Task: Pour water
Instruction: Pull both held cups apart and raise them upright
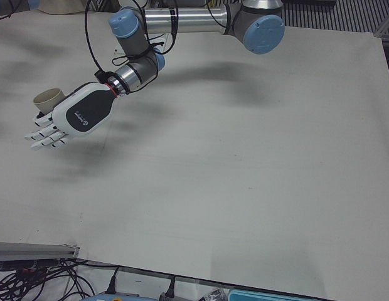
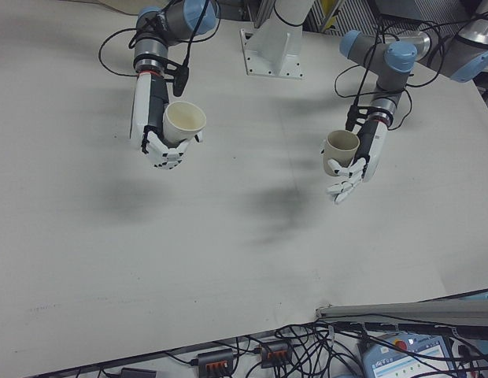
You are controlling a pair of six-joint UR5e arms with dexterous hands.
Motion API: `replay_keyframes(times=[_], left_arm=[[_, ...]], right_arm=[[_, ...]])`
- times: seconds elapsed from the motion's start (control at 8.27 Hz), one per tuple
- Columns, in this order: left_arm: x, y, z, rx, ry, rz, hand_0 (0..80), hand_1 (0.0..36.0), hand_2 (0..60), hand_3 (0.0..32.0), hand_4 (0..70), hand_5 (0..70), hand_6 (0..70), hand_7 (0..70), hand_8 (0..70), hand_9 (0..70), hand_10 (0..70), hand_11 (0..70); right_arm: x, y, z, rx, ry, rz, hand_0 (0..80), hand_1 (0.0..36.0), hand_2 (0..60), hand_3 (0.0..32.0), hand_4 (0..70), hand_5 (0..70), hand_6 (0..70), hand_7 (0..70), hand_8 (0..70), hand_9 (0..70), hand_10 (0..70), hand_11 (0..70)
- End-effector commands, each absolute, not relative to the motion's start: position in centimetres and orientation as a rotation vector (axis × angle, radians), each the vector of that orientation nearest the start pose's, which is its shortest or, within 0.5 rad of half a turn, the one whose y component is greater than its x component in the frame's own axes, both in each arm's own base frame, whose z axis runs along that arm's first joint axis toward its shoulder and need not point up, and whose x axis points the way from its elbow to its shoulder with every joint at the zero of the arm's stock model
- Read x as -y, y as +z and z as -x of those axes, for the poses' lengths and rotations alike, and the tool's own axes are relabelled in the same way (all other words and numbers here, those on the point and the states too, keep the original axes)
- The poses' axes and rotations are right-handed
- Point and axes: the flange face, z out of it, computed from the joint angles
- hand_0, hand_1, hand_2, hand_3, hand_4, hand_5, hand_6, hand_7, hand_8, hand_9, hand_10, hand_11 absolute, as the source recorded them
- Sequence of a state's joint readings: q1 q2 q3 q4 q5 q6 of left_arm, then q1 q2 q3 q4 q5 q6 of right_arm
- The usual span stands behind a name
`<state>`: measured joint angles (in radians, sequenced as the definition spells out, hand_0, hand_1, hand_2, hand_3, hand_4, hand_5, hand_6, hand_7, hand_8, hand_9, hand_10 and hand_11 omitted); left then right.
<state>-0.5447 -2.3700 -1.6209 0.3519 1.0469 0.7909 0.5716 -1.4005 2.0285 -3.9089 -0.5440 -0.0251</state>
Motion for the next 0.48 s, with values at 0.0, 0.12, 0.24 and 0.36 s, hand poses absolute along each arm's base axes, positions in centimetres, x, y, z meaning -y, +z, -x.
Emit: replay_keyframes(times=[0.0,0.12,0.24,0.36], left_arm=[[54.7,26.0,-44.7,-2.301,-1.362,-0.039,64.3,34.7,60.0,0.0,70.0,70.0,19.1,22.9,13.1,11.0,13.4,21.2],[55.8,27.4,-42.3,-2.313,-1.384,-0.023,64.3,34.7,60.0,0.0,70.0,70.0,19.1,22.8,13.2,11.1,13.4,21.3],[56.1,29.1,-39.3,-2.334,-1.394,-0.017,65.0,35.2,60.0,0.0,70.0,70.0,19.0,22.9,13.2,11.1,13.4,21.2],[56.0,32.8,-36.1,-2.332,-1.414,-0.009,65.2,35.4,60.0,0.0,70.0,70.0,18.2,22.5,13.0,11.0,13.4,21.3]], right_arm=[[45.3,48.7,20.3,-2.302,-2.252,0.049,72.8,20.9,40.8,0.0,70.0,70.0,60.9,58.6,52.5,59.9,37.4,52.9],[45.9,48.6,19.9,-2.34,-2.223,0.021,72.0,20.5,40.9,0.0,70.0,70.0,62.3,60.2,53.3,60.8,37.8,53.2],[45.8,49.3,19.0,-2.347,-2.237,0.012,72.0,20.0,41.2,0.0,70.0,70.0,64.4,62.1,54.5,62.2,38.7,54.3],[44.9,51.1,18.4,-2.352,-2.255,0.012,73.0,19.9,40.4,0.0,70.0,70.0,66.7,64.0,55.1,62.9,38.7,54.3]])
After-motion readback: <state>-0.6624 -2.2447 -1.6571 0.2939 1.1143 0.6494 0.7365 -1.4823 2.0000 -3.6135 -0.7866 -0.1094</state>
